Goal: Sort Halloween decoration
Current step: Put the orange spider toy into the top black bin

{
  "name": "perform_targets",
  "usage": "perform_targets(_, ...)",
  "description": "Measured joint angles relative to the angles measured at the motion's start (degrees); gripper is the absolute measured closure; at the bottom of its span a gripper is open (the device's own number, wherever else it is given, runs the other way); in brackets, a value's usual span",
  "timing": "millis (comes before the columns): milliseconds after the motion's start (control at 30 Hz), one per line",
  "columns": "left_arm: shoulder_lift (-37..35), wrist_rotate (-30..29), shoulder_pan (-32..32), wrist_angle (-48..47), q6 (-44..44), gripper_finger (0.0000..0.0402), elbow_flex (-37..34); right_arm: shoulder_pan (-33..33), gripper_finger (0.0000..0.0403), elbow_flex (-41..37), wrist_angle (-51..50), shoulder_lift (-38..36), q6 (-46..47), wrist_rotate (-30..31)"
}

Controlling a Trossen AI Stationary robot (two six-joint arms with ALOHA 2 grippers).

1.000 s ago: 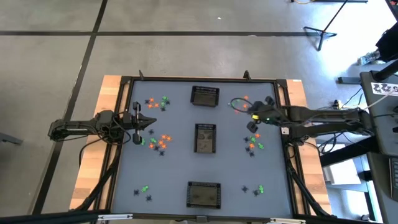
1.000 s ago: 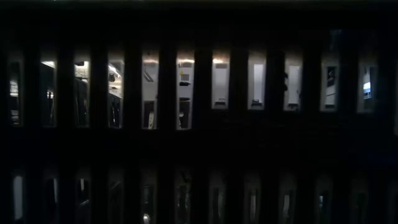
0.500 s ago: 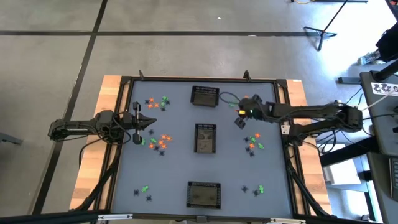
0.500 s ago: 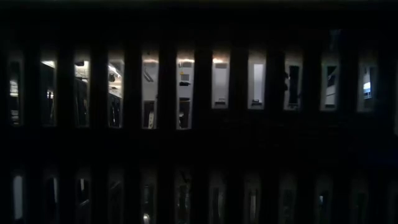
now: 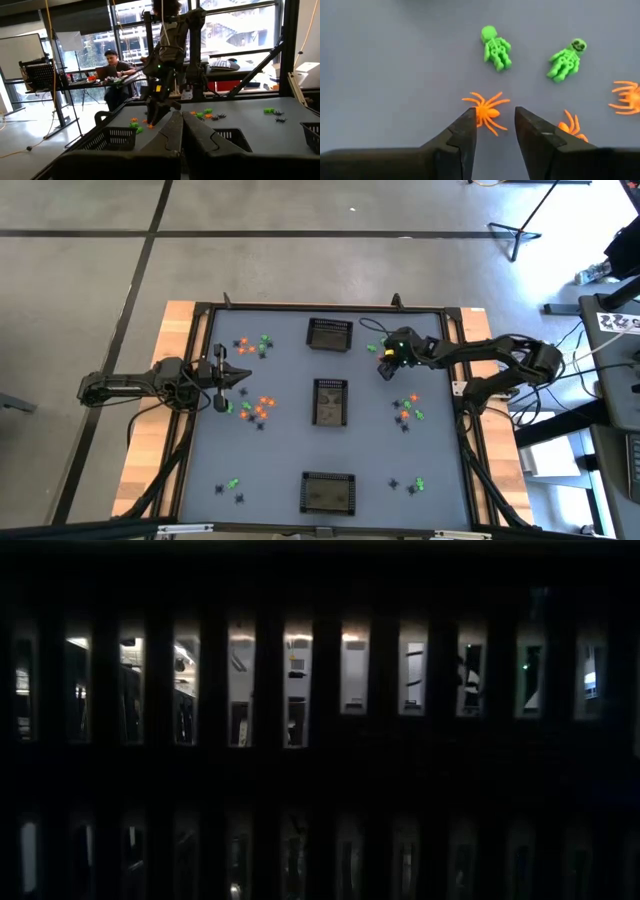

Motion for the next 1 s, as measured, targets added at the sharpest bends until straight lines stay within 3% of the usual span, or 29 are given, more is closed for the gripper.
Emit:
perform_targets(233,0.0,-0.3,0.0,0.0,0.0,0.0401,0.0,0.1,0.0288,0.2,3.1,5.2,0.0,1.2)
perform_targets(533,0.0,-0.3,0.0,0.0,0.0,0.0401,0.0,0.0,0.0394,0.1,3.7,3.7,0.2,-0.4)
perform_targets(800,0.0,-0.3,0.0,0.0,0.0,0.0401,0.0,0.3,0.0391,-0.2,0.0,-4.6,4.8,-8.7)
perform_targets(1000,0.0,-0.3,0.0,0.0,0.0,0.0401,0.0,5.9,0.0387,-0.1,4.8,-9.4,7.8,-13.2)
